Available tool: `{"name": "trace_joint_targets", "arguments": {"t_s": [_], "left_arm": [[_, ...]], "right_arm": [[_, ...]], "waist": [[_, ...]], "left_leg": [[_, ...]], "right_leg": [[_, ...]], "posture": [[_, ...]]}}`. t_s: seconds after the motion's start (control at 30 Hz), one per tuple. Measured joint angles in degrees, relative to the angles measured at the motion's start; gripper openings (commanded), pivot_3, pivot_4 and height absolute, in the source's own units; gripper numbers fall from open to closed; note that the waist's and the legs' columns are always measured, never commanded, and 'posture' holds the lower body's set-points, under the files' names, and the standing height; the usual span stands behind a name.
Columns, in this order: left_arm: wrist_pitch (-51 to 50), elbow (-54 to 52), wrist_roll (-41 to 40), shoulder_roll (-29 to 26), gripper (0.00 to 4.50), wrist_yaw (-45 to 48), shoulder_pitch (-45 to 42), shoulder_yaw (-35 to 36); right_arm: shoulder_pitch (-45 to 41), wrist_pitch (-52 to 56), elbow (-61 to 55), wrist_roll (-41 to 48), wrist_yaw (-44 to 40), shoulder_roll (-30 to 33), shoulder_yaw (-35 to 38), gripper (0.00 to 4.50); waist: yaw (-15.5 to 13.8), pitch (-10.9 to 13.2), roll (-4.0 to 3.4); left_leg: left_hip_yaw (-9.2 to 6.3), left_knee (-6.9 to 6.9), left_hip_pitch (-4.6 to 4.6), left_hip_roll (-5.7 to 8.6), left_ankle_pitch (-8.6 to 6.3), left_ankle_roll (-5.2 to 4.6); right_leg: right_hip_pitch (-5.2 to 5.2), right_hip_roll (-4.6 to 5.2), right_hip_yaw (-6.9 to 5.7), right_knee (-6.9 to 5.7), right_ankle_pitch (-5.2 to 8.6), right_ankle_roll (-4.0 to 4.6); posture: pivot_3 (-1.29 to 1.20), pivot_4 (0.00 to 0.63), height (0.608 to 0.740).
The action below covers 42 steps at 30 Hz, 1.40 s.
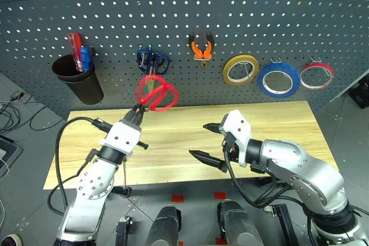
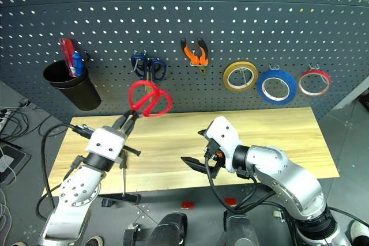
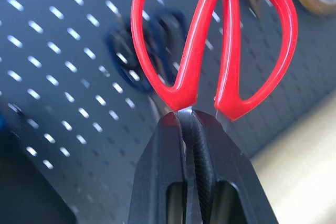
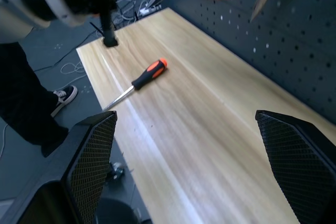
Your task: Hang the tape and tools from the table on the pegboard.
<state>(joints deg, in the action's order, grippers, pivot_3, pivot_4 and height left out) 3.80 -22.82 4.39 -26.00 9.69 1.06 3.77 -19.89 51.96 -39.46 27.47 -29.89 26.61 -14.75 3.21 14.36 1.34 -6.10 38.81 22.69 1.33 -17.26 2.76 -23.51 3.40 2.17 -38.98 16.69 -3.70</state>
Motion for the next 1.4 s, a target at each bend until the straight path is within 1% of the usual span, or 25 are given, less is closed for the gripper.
{"name": "trace_joint_targets", "arguments": {"t_s": [0.13, 0.33, 0.53, 0.63, 0.7, 0.73, 0.83, 0.97, 1.0, 1.13, 1.23, 1.33, 1.4], "left_arm": [[-4.5, -1.2, -1.2, 1.6, 0.02, 0.0, -3.1, 1.2], [-10.4, -1.1, -2.3, 2.2, 0.02, 0.6, -4.1, 3.1], [-14.0, 3.8, -2.2, 4.3, 0.02, 0.4, -10.5, 3.0], [-14.4, 5.8, -2.2, 5.1, 0.02, 0.1, -12.0, 2.8], [-14.8, 6.2, -2.3, 5.8, 0.68, 0.3, -12.4, 2.7], [-15.1, 6.2, -2.5, 6.1, 0.89, 0.8, -12.5, 2.5], [-16.4, 6.2, -3.6, 6.7, 1.90, 1.2, -12.0, 2.1], [-19.8, 6.0, -4.8, 7.3, 3.17, 0.9, -8.6, 3.5], [-21.1, 5.9, -5.6, 7.7, 3.43, 0.9, -7.1, 4.2], [-25.3, 5.1, -9.2, 8.1, 3.43, 1.7, -2.3, 7.8], [-30.1, 5.0, -11.9, 6.7, 3.43, 3.5, 1.1, 10.5], [-38.0, 5.8, -13.8, 6.1, 3.43, 3.0, 2.8, 14.1], [-43.3, 6.6, -15.2, 6.0, 3.43, 1.9, 2.2, 16.4]], "right_arm": [[-1.3, -1.0, 1.3, -1.0, 0.0, 0.0, 0.0, 4.50], [-4.6, -1.3, 2.1, -0.9, 0.0, -0.9, 0.5, 4.50], [-7.2, -1.3, 2.6, -0.8, 0.0, -2.0, 0.8, 4.50], [-7.3, -1.3, 2.7, -0.8, 0.0, -2.0, 1.3, 4.50], [-7.3, -1.3, 2.7, -0.8, 0.0, -2.0, 1.3, 4.50], [-7.3, -1.3, 2.8, -0.8, 0.0, -2.1, 1.4, 4.50], [-7.7, -1.3, 3.0, -0.8, 0.0, -2.2, 1.5, 4.50], [-7.8, -1.3, 3.3, -0.8, 0.0, -2.3, 1.6, 4.50], [-7.8, -1.2, 3.3, -0.9, 0.0, -2.3, 1.6, 4.50], [-6.7, 0.6, 3.1, -0.9, 0.2, -2.2, 0.1, 4.50], [-4.7, 2.9, 2.5, -0.8, 0.8, -2.6, -2.2, 4.50], [-4.7, 8.8, 1.9, -0.8, 4.1, -5.8, -4.7, 4.50], [-6.4, 15.3, 2.1, -0.3, 7.0, -9.3, -5.1, 4.50]], "waist": [[0.0, 0.0, 0.00], [0.1, 0.0, 0.00], [-0.1, 0.0, 0.01], [0.1, 0.0, 0.01], [0.1, 0.0, 0.01], [0.1, 0.0, 0.00], [0.1, 0.0, 0.00], [0.2, 0.0, 0.01], [0.2, 0.0, 0.00], [0.1, 0.0, 0.02], [0.1, 0.0, 0.02], [0.1, 0.1, 0.03], [0.1, 0.2, 0.02]], "left_leg": [[0.01, 0.01, 0.00, 0.00, 0.00, 0.01], [0.00, 0.00, 0.00, -0.03, 0.01, 0.01], [-0.01, 0.07, 0.03, -0.01, 0.03, 0.06], [-0.01, 0.06, 0.04, -0.02, 0.09, 0.16], [-0.01, 0.05, 0.04, -0.03, 0.09, 0.17], [0.00, 0.04, 0.04, -0.03, 0.09, 0.17], [0.00, 0.04, 0.04, -0.04, 0.09, 0.17], [0.01, 0.04, 0.04, -0.05, 0.08, 0.15], [0.01, 0.04, 0.04, -0.05, 0.08, 0.14], [-0.01, 0.04, 0.05, -0.08, 0.01, 0.02], [-0.03, 0.04, 0.05, -0.08, 0.00, 0.00], [-0.08, 0.03, 0.02, -0.08, -0.01, -0.01], [-0.12, 0.03, 0.02, -0.07, -0.01, -0.01]], "right_leg": [[-0.01, -0.04, 0.02, 0.01, 0.00, 0.00], [-0.03, -0.16, 0.02, 0.00, 0.00, 0.00], [-0.02, -0.11, 0.02, 0.00, 0.00, 0.00], [-0.05, -0.13, 0.02, 0.00, 0.00, 0.01], [-0.07, -0.13, 0.03, -0.01, 0.00, 0.01], [-0.08, -0.13, 0.03, -0.01, 0.00, 0.01], [-0.08, -0.13, 0.05, -0.02, 0.00, 0.01], [-0.11, -0.13, 0.07, -0.02, 0.00, 0.00], [-0.11, -0.13, 0.08, -0.02, 0.00, 0.00], [-0.11, -0.12, 0.07, -0.02, 0.00, 0.01], [-0.10, -0.12, 0.07, -0.02, 0.00, 0.01], [-0.10, -0.16, 0.04, -0.06, 0.00, 0.01], [-0.10, -0.16, 0.02, -0.08, 0.00, 0.01]], "posture": [[-0.05, 0.216, 0.740], [-0.06, 0.220, 0.740], [-0.06, 0.219, 0.740], [-0.06, 0.219, 0.740], [-0.06, 0.219, 0.740], [-0.06, 0.219, 0.740], [-0.06, 0.221, 0.740], [-0.06, 0.228, 0.740], [-0.05, 0.232, 0.740], [-0.04, 0.250, 0.740], [-0.03, 0.265, 0.740], [-0.02, 0.283, 0.740], [-0.01, 0.290, 0.740]]}}
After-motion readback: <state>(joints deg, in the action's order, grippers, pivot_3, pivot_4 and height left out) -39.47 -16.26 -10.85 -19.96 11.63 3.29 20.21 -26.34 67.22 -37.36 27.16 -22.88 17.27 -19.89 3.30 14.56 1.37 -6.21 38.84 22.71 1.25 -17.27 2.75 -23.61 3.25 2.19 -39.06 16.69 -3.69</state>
